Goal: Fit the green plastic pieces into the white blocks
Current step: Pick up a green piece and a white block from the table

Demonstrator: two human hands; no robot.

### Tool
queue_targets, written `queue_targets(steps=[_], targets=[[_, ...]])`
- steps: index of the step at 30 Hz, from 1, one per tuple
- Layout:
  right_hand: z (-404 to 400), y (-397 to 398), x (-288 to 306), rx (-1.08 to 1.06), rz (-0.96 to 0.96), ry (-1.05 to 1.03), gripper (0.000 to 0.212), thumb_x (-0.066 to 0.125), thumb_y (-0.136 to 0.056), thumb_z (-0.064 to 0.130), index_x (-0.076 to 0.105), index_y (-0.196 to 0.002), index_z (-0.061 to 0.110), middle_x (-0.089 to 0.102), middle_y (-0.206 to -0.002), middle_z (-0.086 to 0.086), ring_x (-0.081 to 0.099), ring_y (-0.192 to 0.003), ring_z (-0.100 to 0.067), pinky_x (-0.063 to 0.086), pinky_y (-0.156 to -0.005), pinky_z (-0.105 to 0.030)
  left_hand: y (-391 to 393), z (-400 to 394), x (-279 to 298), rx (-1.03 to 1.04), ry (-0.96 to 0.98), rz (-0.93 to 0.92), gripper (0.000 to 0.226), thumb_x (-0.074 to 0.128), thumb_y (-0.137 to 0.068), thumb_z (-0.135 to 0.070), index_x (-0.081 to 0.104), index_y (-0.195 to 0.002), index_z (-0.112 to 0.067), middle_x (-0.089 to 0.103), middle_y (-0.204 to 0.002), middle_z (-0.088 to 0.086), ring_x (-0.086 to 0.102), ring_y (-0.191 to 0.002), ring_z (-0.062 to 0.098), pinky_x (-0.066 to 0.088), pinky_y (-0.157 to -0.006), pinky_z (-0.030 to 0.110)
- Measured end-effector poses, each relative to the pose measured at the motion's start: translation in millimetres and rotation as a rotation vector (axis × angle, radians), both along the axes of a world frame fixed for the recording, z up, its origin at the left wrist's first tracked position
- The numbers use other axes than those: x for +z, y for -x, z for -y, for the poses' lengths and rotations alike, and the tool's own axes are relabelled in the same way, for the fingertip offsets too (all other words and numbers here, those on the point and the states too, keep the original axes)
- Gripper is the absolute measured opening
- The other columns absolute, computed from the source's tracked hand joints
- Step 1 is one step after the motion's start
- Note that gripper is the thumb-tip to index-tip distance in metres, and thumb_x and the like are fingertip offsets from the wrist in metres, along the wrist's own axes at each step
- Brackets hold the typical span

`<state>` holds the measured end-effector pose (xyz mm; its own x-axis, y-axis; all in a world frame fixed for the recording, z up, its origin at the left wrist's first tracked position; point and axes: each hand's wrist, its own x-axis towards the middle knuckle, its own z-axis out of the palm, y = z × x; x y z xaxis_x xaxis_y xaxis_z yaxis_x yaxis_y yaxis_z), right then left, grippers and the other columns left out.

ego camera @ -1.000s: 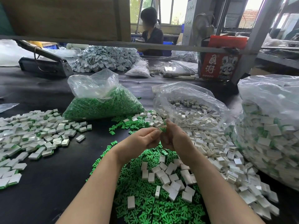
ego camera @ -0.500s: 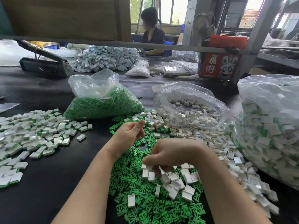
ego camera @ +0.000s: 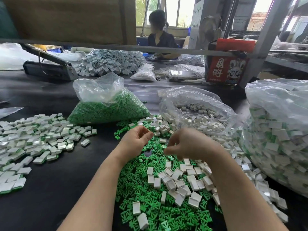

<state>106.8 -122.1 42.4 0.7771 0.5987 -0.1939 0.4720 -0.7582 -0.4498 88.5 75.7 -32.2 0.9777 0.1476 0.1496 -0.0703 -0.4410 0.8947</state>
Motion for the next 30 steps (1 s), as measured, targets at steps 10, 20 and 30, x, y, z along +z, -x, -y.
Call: queue_targets(steps=[10,20,30], targets=[[4,-32,-55,-0.403,0.460,0.307,0.039,0.052,-0.086,0.014,0.060,-0.122,0.025,0.059,-0.125,-0.002,0.042,-0.123,-0.026,0.035,-0.105,-0.044,-4,29,-9,-0.171,-0.660,-0.121,0.047,0.040,-0.102,-0.030,0.032,-0.147,-0.045,0.024,-0.156,-0.023,0.014,-0.145,0.002,0.004,-0.114,0.040],[5,-34,-51,-0.350,0.406,-0.160,0.017,0.060,-0.095,0.029,0.068,-0.110,0.029,0.071,-0.098,0.008,0.062,-0.086,-0.010,0.048,-0.082,-0.027,3,37,6,-0.035,-0.636,0.024,0.019,0.054,-0.097,-0.026,0.064,-0.114,-0.029,0.062,-0.114,-0.008,0.056,-0.108,0.015,0.042,-0.102,0.039],[2,-28,-48,-0.304,0.381,-0.261,0.022,0.069,-0.089,0.026,0.069,-0.111,0.028,0.072,-0.106,0.010,0.063,-0.096,-0.010,0.051,-0.095,-0.036,3,25,8,0.062,-0.278,0.036,0.015,0.065,-0.093,-0.017,0.070,-0.106,-0.020,0.066,-0.099,-0.007,0.064,-0.087,0.008,0.052,-0.084,0.026]])
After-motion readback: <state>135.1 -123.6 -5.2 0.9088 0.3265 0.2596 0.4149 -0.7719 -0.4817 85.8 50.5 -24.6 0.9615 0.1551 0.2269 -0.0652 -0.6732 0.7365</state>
